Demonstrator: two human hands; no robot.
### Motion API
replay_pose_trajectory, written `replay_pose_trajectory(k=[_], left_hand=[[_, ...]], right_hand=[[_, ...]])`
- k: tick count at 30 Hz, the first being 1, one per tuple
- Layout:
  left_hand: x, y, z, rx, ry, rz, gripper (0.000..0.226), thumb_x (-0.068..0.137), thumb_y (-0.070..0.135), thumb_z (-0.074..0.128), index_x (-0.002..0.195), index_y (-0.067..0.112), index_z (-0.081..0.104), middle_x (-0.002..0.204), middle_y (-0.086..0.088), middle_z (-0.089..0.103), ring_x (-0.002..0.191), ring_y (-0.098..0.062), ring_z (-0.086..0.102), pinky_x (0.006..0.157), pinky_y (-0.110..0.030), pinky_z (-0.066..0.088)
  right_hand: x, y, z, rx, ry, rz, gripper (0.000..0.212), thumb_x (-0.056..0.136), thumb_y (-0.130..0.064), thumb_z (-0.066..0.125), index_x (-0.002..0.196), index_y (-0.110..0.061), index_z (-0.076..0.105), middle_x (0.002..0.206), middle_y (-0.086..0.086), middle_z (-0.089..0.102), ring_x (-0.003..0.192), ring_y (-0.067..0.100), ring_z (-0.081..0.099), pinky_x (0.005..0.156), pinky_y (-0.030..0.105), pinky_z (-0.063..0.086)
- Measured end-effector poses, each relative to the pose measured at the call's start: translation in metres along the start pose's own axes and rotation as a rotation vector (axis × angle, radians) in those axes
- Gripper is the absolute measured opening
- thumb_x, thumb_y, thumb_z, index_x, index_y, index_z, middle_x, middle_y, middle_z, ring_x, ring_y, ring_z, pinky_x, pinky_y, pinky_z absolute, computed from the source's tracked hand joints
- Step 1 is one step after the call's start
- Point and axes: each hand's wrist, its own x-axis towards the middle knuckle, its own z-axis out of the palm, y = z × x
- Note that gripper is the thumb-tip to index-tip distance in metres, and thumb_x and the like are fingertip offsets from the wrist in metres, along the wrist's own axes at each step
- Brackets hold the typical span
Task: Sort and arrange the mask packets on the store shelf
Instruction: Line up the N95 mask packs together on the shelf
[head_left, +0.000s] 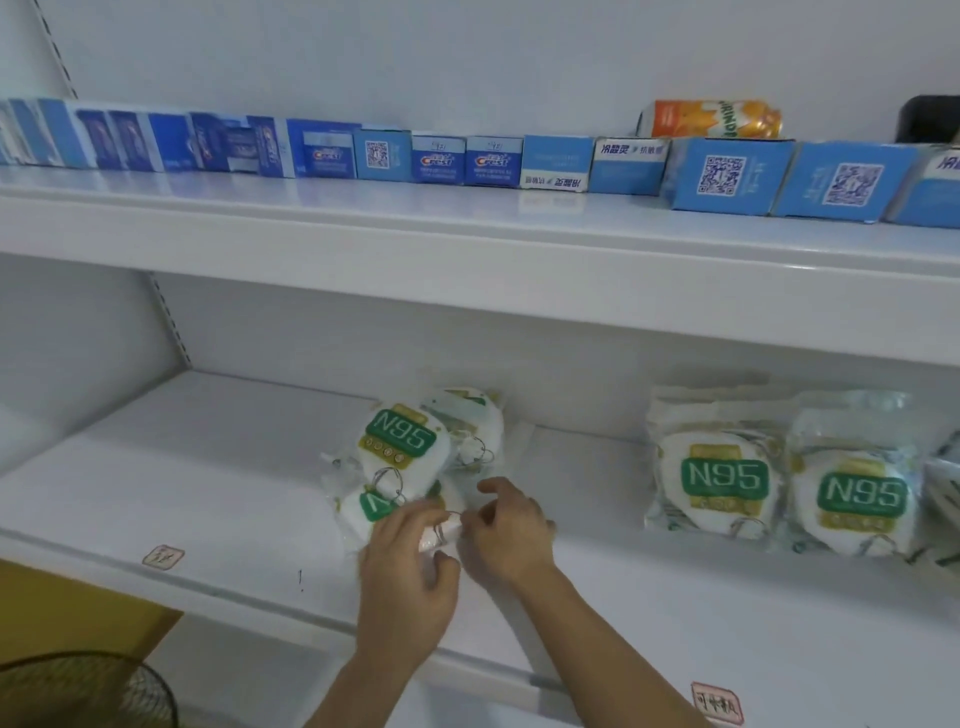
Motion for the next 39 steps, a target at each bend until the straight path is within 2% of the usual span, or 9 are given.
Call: replay_pose_trajectory(k=[5, 8, 13, 17, 21, 25, 28, 32, 39], left_hand=[[-0.001, -0.001, 0.002, 0.156, -0.019, -0.128, 0.055, 0.077, 0.038, 0.042, 0.130, 0.030, 0.056, 0.147, 0.007, 0.048, 0.141, -0.020, 0.041, 0.112, -0.056, 0.030], [0.001, -0.005, 0.002, 0.110, -0.027, -0.059, 0.053, 0.080, 0.037, 0.046, 0.131, 0.025, 0.056, 0.147, 0.002, 0.048, 0.139, -0.025, 0.043, 0.110, -0.057, 0.037], [-0.003, 0.004, -0.001, -0.053, 0.004, -0.003, 0.057, 0.079, 0.015, 0.060, 0.132, 0.033, 0.049, 0.146, 0.004, 0.047, 0.134, -0.020, 0.049, 0.105, -0.045, 0.050], [-0.005, -0.003, -0.003, -0.139, 0.015, 0.038, 0.055, 0.078, 0.017, 0.056, 0.133, 0.021, 0.055, 0.143, 0.004, 0.052, 0.133, -0.020, 0.051, 0.106, -0.046, 0.049], [-0.001, -0.002, 0.000, 0.106, -0.200, -0.040, 0.063, 0.088, 0.053, 0.034, 0.144, 0.029, 0.047, 0.153, 0.007, 0.046, 0.148, -0.018, 0.033, 0.119, -0.055, 0.030], [-0.001, 0.005, 0.004, 0.172, -0.232, -0.083, 0.070, 0.093, 0.066, 0.015, 0.148, 0.032, 0.043, 0.159, 0.010, 0.038, 0.153, -0.011, 0.018, 0.125, -0.047, 0.010], [-0.008, 0.027, -0.001, -0.170, -0.169, -0.218, 0.067, 0.090, 0.069, 0.027, 0.139, 0.031, 0.053, 0.144, 0.014, 0.054, 0.139, -0.008, 0.044, 0.120, -0.046, 0.031], [-0.012, 0.084, 0.015, -0.864, -0.409, -0.640, 0.055, 0.087, 0.066, 0.060, 0.126, 0.027, 0.065, 0.115, 0.002, 0.075, 0.109, -0.017, 0.070, 0.096, -0.046, 0.054], [-0.002, 0.112, 0.043, -1.015, -0.450, -0.648, 0.021, 0.094, 0.010, 0.064, 0.114, 0.010, 0.065, 0.105, -0.012, 0.076, 0.092, -0.026, 0.075, 0.074, -0.041, 0.060]], right_hand=[[-0.016, 0.024, -0.006, 0.461, 0.256, -0.016, 0.025, 0.093, -0.003, 0.059, 0.101, -0.027, 0.059, 0.073, -0.005, 0.066, 0.065, 0.003, 0.060, 0.065, 0.019, 0.045], [-0.024, 0.034, -0.011, 0.409, 0.276, -0.035, 0.024, 0.094, -0.005, 0.060, 0.109, -0.024, 0.062, 0.083, 0.000, 0.069, 0.075, 0.007, 0.062, 0.071, 0.022, 0.046], [-0.013, 0.005, 0.003, 0.049, 0.082, -0.041, 0.048, 0.092, -0.047, 0.050, 0.133, -0.023, 0.053, 0.110, 0.003, 0.073, 0.108, 0.027, 0.060, 0.095, 0.038, 0.048], [-0.016, 0.005, 0.000, 0.464, 0.243, 0.035, 0.026, 0.090, -0.009, 0.062, 0.114, -0.020, 0.058, 0.081, 0.000, 0.070, 0.074, 0.014, 0.065, 0.068, 0.021, 0.050], [-0.028, 0.031, -0.022, 0.877, 0.378, 0.294, 0.033, 0.083, -0.002, 0.060, 0.109, -0.022, 0.065, 0.092, 0.007, 0.074, 0.084, 0.024, 0.071, 0.078, 0.044, 0.060], [-0.060, 0.053, -0.071, 1.285, 0.475, 0.339, 0.032, 0.090, 0.009, 0.050, 0.113, -0.009, 0.062, 0.098, 0.017, 0.068, 0.086, 0.028, 0.064, 0.069, 0.038, 0.055], [-0.084, 0.064, -0.090, 1.423, 0.487, 0.272, 0.034, 0.092, 0.011, 0.050, 0.119, -0.006, 0.060, 0.104, 0.020, 0.069, 0.090, 0.029, 0.066, 0.075, 0.040, 0.056], [-0.100, 0.069, -0.095, 1.446, 0.446, 0.222, 0.039, 0.089, 0.016, 0.056, 0.123, -0.003, 0.057, 0.104, 0.022, 0.071, 0.089, 0.029, 0.070, 0.077, 0.042, 0.059], [-0.126, 0.097, -0.122, 1.178, 0.347, 0.213, 0.063, 0.074, 0.004, 0.075, 0.129, -0.021, 0.055, 0.095, 0.022, 0.073, 0.091, 0.033, 0.071, 0.081, 0.041, 0.061]])
